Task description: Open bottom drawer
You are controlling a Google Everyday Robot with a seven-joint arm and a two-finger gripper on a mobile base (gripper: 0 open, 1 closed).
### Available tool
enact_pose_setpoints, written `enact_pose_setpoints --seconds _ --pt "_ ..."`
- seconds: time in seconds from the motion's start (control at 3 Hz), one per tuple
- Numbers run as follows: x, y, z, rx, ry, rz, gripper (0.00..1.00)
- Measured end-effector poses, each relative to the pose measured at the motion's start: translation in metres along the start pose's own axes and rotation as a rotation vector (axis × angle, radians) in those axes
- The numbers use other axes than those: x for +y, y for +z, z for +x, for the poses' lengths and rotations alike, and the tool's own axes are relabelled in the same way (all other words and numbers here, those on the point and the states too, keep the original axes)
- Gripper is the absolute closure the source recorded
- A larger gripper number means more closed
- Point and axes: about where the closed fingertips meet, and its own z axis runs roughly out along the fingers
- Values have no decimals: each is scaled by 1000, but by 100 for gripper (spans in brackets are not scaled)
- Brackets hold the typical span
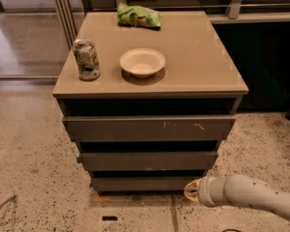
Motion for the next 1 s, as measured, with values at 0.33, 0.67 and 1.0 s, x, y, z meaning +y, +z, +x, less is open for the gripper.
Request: enact_pose_setpoints --seconds 0.33,0.67,1.0 --pt "6 68 38 -12 19 -2 100" --pt "29 103 49 -34 61 -37 87" --pt "29 103 49 -35 61 -37 63"
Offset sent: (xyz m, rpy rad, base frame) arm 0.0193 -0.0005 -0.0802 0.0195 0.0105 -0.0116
